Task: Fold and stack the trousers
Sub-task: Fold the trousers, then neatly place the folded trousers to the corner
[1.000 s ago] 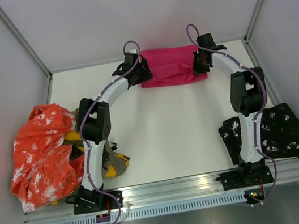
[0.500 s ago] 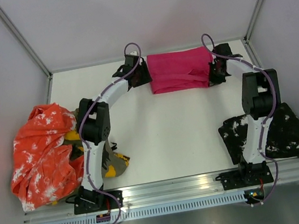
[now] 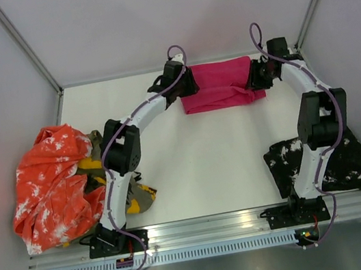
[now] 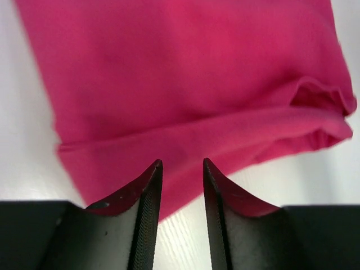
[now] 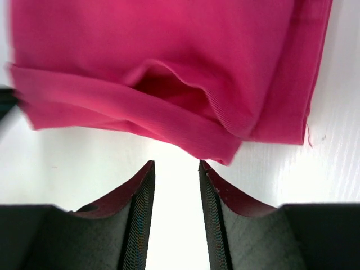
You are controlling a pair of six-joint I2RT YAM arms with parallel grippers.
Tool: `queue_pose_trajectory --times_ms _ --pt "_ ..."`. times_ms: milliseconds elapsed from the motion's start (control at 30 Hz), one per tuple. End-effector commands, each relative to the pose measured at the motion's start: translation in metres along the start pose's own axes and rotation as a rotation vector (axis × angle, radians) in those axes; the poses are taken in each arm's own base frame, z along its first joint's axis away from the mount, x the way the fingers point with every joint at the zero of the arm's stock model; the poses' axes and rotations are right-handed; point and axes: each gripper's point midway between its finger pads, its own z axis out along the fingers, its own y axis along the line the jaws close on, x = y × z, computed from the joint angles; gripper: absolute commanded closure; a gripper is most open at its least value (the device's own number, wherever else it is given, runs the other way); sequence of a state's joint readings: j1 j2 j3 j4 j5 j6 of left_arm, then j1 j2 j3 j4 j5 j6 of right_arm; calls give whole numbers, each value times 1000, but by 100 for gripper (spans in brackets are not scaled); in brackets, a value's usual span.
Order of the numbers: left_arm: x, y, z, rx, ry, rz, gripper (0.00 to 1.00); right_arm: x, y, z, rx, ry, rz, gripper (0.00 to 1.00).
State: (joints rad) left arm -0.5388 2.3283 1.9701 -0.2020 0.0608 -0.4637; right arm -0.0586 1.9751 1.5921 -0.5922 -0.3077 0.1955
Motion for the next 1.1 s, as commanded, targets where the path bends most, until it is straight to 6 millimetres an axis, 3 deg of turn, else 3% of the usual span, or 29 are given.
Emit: queue_pose_trajectory --times_ms 0,133,300,400,433,533,700,733,800,867,900,933,1033,1067 --pt "40 -19 9 41 67 72 60 -52 46 -52 -124 -143 -34 57" --pt "65 -18 13 42 136 72 68 -69 57 -57 -165 -184 -30 60" --pt "95 -18 11 42 221 95 73 -74 43 -16 -118 -172 37 76" --pt "104 -16 4 41 250 96 76 -59 56 14 -153 -123 15 79" --pt "110 -13 1 35 265 96 77 -47 70 28 -163 -93 -16 79" --pt "109 -13 -11 33 277 110 79 -28 79 53 -130 -56 -90 79" --pt "66 -19 -43 38 203 82 77 5 70 73 -81 13 -142 86" --pt "46 -24 -54 48 163 51 75 18 61 75 -52 37 -140 92" --pt "19 -18 -61 48 113 1 72 35 51 74 -30 61 -138 96" --pt "-13 -13 -67 61 53 -66 65 43 48 73 -30 64 -145 99" --pt "-28 -16 -68 76 21 -79 52 55 44 72 -24 80 -144 99" --pt "-38 -14 -66 78 -5 -106 46 59 42 72 -19 84 -145 99" --pt "-49 1 -51 29 -43 -153 26 70 30 79 17 104 -142 100" --pt "-42 10 -40 14 -27 -173 23 72 29 81 20 109 -143 100"
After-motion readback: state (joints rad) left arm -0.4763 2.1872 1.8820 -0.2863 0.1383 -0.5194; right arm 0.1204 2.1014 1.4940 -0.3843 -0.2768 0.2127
